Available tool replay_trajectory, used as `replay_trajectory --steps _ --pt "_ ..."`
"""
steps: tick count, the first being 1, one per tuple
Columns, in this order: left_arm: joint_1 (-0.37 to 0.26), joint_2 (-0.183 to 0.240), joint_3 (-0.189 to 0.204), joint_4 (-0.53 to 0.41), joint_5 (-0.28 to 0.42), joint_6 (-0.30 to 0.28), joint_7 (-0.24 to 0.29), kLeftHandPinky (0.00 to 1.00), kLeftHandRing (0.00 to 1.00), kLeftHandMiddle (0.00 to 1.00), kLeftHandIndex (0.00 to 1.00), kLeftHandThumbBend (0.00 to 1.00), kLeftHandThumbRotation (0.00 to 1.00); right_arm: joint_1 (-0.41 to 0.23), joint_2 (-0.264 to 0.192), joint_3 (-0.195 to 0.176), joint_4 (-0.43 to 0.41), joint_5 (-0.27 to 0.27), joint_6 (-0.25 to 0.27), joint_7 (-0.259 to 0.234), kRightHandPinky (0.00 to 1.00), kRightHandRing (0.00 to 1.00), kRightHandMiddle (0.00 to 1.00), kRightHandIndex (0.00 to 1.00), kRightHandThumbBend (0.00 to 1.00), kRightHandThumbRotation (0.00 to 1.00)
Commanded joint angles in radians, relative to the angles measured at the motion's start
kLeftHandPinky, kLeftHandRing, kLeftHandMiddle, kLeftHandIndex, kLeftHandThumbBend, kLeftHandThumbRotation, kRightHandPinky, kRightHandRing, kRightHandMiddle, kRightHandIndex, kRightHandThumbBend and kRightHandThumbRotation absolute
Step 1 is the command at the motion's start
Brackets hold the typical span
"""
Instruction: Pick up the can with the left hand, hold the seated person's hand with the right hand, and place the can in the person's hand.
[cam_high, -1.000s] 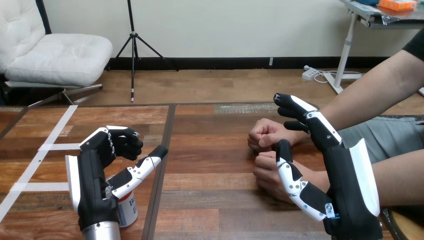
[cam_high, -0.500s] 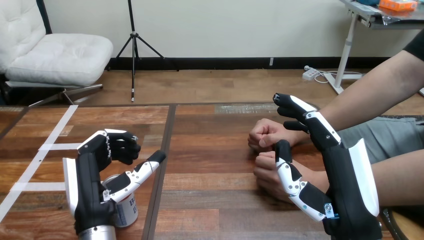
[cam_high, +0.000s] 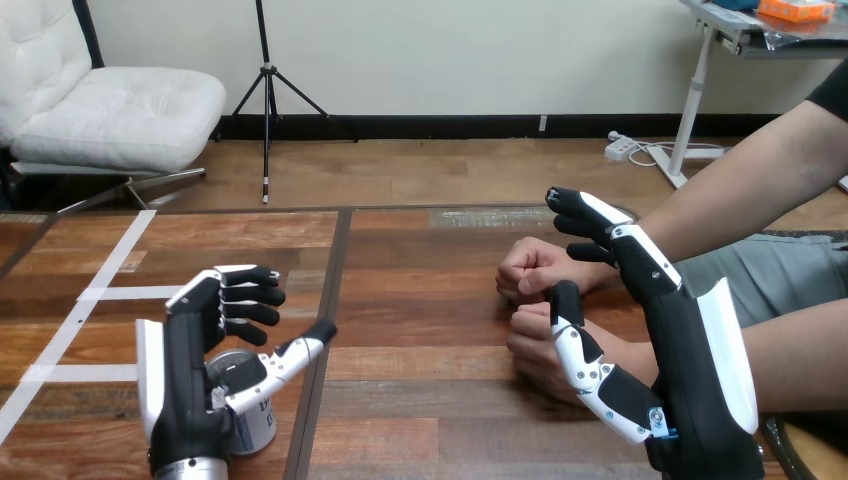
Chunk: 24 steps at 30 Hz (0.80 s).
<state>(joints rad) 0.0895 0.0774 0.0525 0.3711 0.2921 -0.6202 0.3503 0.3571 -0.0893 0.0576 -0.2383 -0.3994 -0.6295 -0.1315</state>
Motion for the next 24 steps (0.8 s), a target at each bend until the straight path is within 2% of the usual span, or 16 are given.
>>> replay_trajectory --steps 1,9,11,19,24 --pt "-0.015 0.028 -0.010 -0.091 0.034 0.039 -0.019 0.54 0.67 0.71 0.70 0.92 0.28 -0.026 -0.005 -0.005 -0.042 0.011 -0.016 -0.004 0.73 0.81 0.83 0.82 0.14 0.00" --pt "0.017 0.034 -0.011 -0.166 0.059 0.131 -0.058 0.64 0.79 0.84 0.83 0.98 0.39 -0.023 -0.007 -0.005 -0.046 0.009 -0.010 0.000 0.73 0.81 0.84 0.82 0.15 0.00" --pt "0.024 0.035 -0.012 -0.182 0.061 0.145 -0.067 0.71 0.84 0.88 0.88 0.99 0.43 -0.023 -0.008 -0.005 -0.047 0.006 -0.010 0.000 0.74 0.81 0.84 0.82 0.15 0.00" --pt "0.052 0.042 -0.012 -0.241 0.066 0.182 -0.092 0.84 0.92 0.95 0.93 1.00 0.46 -0.023 -0.011 -0.002 -0.044 0.012 -0.009 0.005 0.74 0.81 0.84 0.83 0.15 0.00" --pt "0.068 0.044 -0.012 -0.272 0.069 0.202 -0.103 0.87 0.93 0.96 0.94 1.00 0.47 -0.023 -0.011 -0.002 -0.044 0.007 -0.007 0.004 0.74 0.81 0.84 0.83 0.16 0.00"
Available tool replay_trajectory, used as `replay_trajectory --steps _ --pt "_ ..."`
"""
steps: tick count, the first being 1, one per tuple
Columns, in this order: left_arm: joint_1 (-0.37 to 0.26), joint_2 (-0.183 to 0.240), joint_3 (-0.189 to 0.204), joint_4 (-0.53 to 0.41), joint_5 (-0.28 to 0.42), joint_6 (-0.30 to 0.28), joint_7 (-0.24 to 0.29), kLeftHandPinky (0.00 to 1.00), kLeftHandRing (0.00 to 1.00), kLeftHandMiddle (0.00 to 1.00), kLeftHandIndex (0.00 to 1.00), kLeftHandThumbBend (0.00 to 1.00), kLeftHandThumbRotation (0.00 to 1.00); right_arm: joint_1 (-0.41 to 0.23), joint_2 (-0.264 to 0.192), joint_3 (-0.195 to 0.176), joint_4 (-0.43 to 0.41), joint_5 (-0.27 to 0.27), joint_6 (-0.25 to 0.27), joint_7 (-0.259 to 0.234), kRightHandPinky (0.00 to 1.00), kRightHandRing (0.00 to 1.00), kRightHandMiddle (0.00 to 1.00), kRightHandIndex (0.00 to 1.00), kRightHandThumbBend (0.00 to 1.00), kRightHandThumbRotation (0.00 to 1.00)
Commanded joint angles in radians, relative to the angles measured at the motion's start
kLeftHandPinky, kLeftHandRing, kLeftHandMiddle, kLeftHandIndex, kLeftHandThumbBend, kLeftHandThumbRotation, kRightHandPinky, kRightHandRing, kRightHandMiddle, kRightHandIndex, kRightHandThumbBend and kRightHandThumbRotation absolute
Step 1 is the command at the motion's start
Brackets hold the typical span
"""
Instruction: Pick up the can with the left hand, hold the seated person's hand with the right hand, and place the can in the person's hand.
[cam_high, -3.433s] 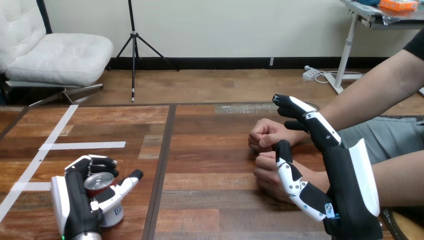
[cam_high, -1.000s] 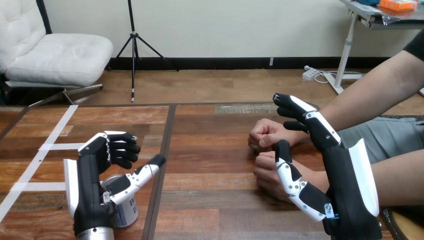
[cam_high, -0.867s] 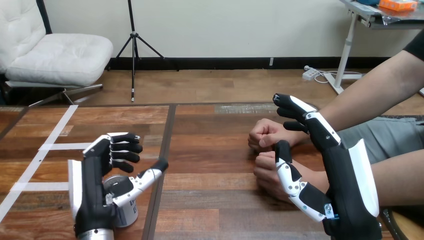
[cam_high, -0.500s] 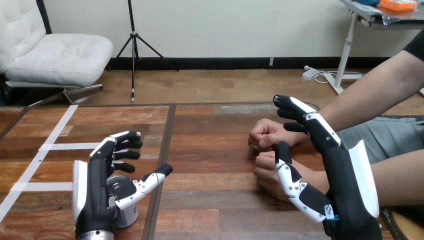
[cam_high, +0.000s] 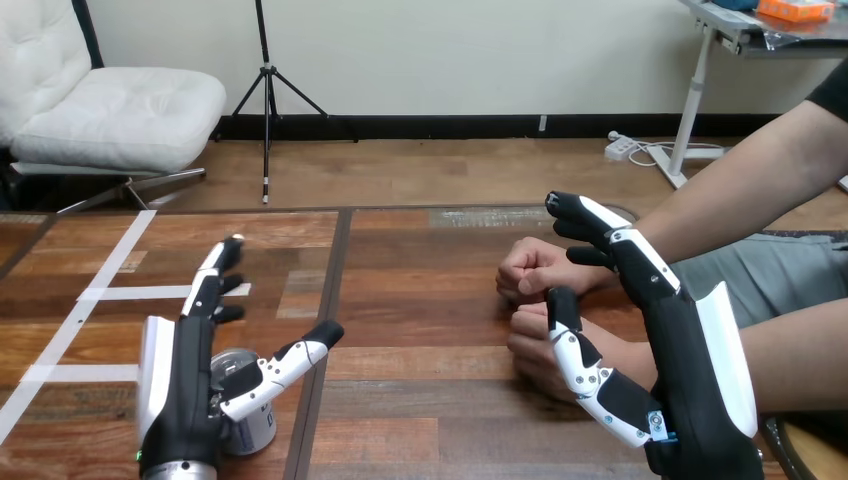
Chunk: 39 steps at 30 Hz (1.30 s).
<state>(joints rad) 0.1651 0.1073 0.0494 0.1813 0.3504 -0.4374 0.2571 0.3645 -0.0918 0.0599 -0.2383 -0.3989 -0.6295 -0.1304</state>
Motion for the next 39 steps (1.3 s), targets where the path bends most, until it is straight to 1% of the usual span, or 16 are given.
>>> replay_trajectory --steps 1,8,20,36,39 --pt "-0.005 0.015 -0.009 -0.088 0.013 0.023 -0.011 0.88 0.94 0.96 0.94 1.00 0.47 -0.030 -0.009 -0.004 -0.045 0.005 -0.006 0.003 0.74 0.81 0.84 0.83 0.16 0.00" --pt "0.012 0.014 -0.012 -0.122 0.044 0.048 -0.002 0.90 0.95 0.96 0.94 1.00 0.48 -0.030 -0.011 -0.003 -0.047 0.006 -0.001 0.007 0.74 0.81 0.84 0.83 0.17 0.00" --pt "0.024 0.009 -0.011 -0.132 0.069 0.058 0.019 0.91 0.95 0.97 0.95 1.00 0.46 -0.031 -0.013 -0.005 -0.047 0.000 0.002 0.012 0.76 0.83 0.85 0.83 0.18 0.00" --pt "0.033 0.007 -0.007 -0.141 0.053 0.048 0.016 0.90 0.93 0.95 0.94 1.00 0.47 -0.026 -0.016 -0.002 -0.073 0.000 0.034 0.031 0.80 0.85 0.86 0.83 0.19 0.00" --pt "0.033 0.006 -0.006 -0.141 0.053 0.048 0.019 0.88 0.92 0.95 0.94 1.00 0.46 -0.026 -0.016 -0.003 -0.076 -0.002 0.039 0.032 0.80 0.85 0.85 0.83 0.20 0.00"
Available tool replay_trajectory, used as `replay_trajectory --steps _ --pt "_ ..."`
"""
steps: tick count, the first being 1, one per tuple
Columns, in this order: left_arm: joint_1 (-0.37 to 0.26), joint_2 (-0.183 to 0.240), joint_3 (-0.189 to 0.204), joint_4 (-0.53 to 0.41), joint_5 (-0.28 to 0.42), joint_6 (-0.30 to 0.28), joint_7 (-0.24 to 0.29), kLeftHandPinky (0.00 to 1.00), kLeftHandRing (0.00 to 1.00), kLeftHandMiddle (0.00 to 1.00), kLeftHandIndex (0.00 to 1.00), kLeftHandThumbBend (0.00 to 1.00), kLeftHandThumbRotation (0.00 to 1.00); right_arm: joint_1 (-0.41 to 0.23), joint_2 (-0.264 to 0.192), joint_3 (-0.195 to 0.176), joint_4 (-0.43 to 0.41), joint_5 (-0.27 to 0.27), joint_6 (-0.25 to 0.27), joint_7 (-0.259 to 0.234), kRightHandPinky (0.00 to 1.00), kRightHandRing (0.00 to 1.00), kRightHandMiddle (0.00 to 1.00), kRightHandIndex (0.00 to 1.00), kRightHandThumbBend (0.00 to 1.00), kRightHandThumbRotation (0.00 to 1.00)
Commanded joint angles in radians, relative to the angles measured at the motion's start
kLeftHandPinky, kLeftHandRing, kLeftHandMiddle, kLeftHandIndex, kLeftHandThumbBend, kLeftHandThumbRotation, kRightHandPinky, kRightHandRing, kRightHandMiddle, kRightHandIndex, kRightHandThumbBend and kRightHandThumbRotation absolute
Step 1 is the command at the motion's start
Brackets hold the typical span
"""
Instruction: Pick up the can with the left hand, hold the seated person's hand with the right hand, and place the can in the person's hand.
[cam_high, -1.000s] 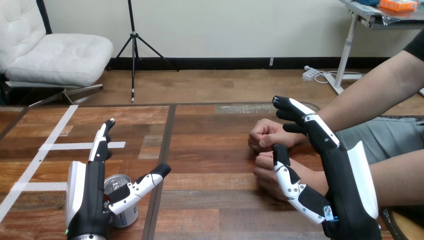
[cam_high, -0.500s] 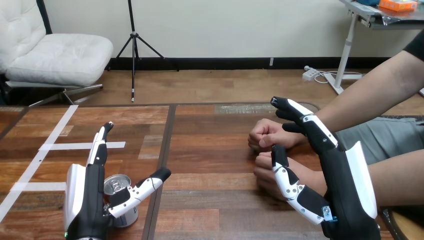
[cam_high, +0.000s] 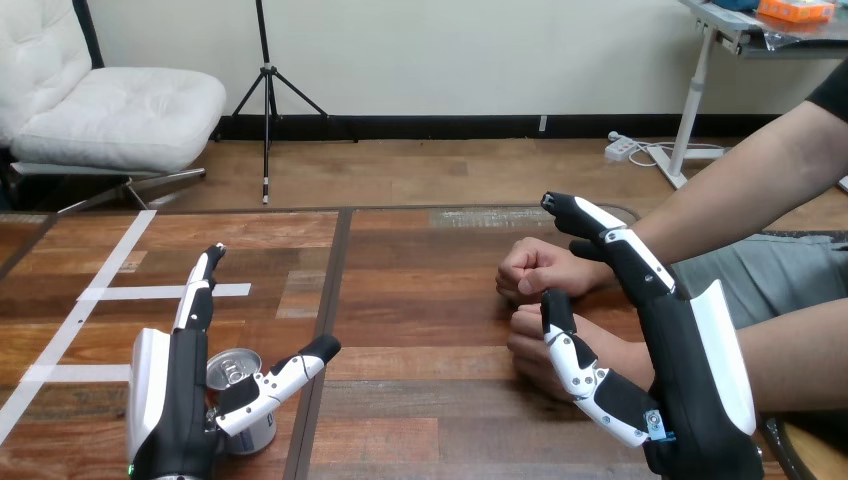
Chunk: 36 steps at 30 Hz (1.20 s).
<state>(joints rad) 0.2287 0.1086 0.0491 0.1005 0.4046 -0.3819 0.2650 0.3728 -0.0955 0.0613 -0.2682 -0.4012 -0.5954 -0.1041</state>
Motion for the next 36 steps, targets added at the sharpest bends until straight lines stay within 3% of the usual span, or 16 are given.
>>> replay_trajectory --steps 1,12,18,23,36 --pt "-0.030 0.004 -0.005 -0.061 -0.001 -0.006 0.013 0.86 0.91 0.94 0.93 1.00 0.46 -0.034 -0.012 -0.004 -0.047 0.000 0.006 0.007 0.80 0.85 0.85 0.83 0.20 0.00" --pt "-0.035 -0.007 0.001 -0.061 0.029 0.028 0.054 0.73 0.82 0.86 0.85 1.00 0.40 -0.035 -0.013 -0.003 -0.053 0.002 0.016 0.014 0.84 0.86 0.85 0.82 0.20 0.00" --pt "-0.038 -0.016 -0.004 -0.069 0.124 0.125 0.122 0.65 0.76 0.80 0.78 0.97 0.35 -0.035 -0.014 -0.003 -0.057 0.002 0.019 0.016 0.84 0.86 0.85 0.82 0.20 0.00" --pt "-0.039 -0.020 -0.015 -0.084 0.189 0.215 0.147 0.58 0.71 0.75 0.73 0.94 0.31 -0.032 -0.014 -0.004 -0.064 0.000 0.026 0.017 0.85 0.86 0.85 0.82 0.20 0.00" --pt "-0.047 0.002 -0.053 -0.051 0.285 0.317 0.202 0.47 0.62 0.68 0.67 0.90 0.21 -0.026 -0.023 -0.002 -0.082 0.005 0.045 0.018 0.86 0.85 0.84 0.82 0.21 0.00"
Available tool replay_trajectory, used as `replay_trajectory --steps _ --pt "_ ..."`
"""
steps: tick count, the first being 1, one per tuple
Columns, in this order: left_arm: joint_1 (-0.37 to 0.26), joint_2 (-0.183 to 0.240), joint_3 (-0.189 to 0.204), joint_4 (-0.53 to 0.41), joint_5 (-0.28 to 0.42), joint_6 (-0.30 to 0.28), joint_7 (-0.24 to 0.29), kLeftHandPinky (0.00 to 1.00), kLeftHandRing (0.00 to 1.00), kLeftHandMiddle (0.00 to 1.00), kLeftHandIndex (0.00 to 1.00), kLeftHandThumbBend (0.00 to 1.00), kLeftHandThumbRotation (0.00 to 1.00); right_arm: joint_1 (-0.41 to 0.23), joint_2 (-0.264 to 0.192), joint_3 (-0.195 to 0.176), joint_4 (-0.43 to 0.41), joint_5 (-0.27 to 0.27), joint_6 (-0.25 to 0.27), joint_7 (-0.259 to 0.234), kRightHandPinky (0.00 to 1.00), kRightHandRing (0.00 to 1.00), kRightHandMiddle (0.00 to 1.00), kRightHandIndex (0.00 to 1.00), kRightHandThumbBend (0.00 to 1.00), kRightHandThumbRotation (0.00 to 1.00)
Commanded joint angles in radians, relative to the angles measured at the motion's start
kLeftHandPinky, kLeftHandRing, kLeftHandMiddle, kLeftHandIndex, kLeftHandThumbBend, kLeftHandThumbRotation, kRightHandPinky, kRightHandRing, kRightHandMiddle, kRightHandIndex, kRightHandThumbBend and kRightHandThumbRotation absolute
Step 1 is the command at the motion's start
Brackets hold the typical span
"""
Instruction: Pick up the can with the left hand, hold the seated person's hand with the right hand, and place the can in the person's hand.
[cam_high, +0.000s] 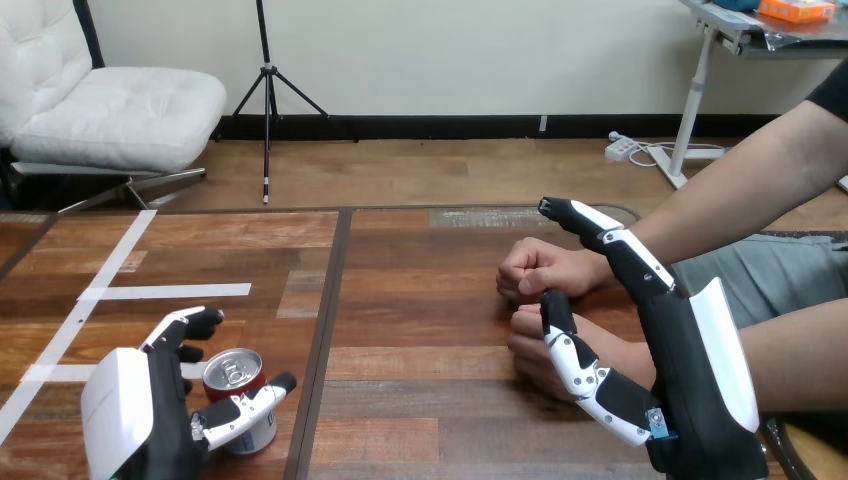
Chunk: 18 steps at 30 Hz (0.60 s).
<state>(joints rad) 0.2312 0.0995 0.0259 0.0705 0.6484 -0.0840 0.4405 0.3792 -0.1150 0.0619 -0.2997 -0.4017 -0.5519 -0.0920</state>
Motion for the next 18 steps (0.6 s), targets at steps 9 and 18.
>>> replay_trajectory --steps 9,18 --pt "-0.048 0.031 -0.056 -0.008 0.077 0.073 0.029 0.46 0.63 0.69 0.68 0.90 0.20 -0.033 -0.009 -0.001 -0.054 0.008 0.007 0.006 0.86 0.85 0.84 0.82 0.21 0.00" --pt "-0.042 0.058 -0.082 -0.022 0.110 0.138 -0.014 0.50 0.70 0.76 0.74 0.91 0.26 -0.036 -0.011 0.001 -0.052 0.008 0.004 0.008 0.86 0.85 0.84 0.82 0.21 0.00"
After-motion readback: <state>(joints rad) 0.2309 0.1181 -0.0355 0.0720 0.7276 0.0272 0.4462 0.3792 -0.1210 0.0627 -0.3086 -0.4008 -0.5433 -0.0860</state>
